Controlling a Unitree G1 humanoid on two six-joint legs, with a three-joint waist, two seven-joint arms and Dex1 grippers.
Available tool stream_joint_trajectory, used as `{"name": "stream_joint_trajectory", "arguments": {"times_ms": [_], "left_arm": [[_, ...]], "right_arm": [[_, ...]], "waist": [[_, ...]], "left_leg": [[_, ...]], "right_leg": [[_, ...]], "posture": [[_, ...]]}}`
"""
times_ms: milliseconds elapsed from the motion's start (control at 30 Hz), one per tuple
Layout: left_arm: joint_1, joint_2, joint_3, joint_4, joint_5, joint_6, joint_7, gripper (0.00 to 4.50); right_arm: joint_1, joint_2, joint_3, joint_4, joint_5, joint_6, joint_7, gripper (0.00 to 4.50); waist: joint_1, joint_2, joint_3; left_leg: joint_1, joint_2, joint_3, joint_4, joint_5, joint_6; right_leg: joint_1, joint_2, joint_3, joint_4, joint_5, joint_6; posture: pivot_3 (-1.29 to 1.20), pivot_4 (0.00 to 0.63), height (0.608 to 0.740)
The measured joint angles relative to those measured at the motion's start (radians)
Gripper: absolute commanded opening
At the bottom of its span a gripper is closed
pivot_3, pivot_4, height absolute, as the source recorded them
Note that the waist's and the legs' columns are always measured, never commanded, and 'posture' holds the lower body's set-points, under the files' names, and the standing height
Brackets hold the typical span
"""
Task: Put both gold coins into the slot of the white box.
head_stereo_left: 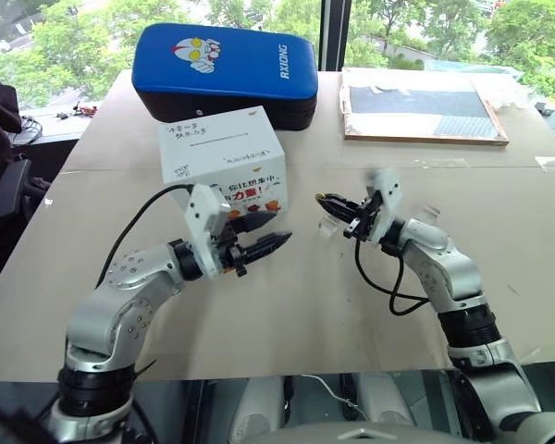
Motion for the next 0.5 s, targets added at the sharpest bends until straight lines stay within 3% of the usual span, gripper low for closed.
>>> {"name": "stream_joint_trajectory", "arguments": {"times_ms": [267,500], "left_arm": [[-0.085,-0.172,0.070,0.015,-0.285,0.081,0.167,2.63],[-0.111,-0.219,0.075,0.016,-0.425,0.088,0.237,2.63]], "right_arm": [[0.025,0.086,-0.090,-0.209,0.395,0.280,-0.039,0.05],[0.025,0.115,-0.124,-0.260,0.577,0.371,-0.114,0.05]], "waist": [[-0.001,0.000,0.000],[-0.001,0.000,-0.001]], "left_leg": [[0.000,0.000,0.000,0.000,0.000,0.000],[0.000,-0.001,0.000,0.000,0.000,0.000]], "right_leg": [[0.000,0.000,0.000,0.000,0.000,0.000],[0.000,0.004,0.000,0.000,0.000,0.000]], "posture": [[0.00,0.150,0.740],[0.00,0.150,0.740]]}}
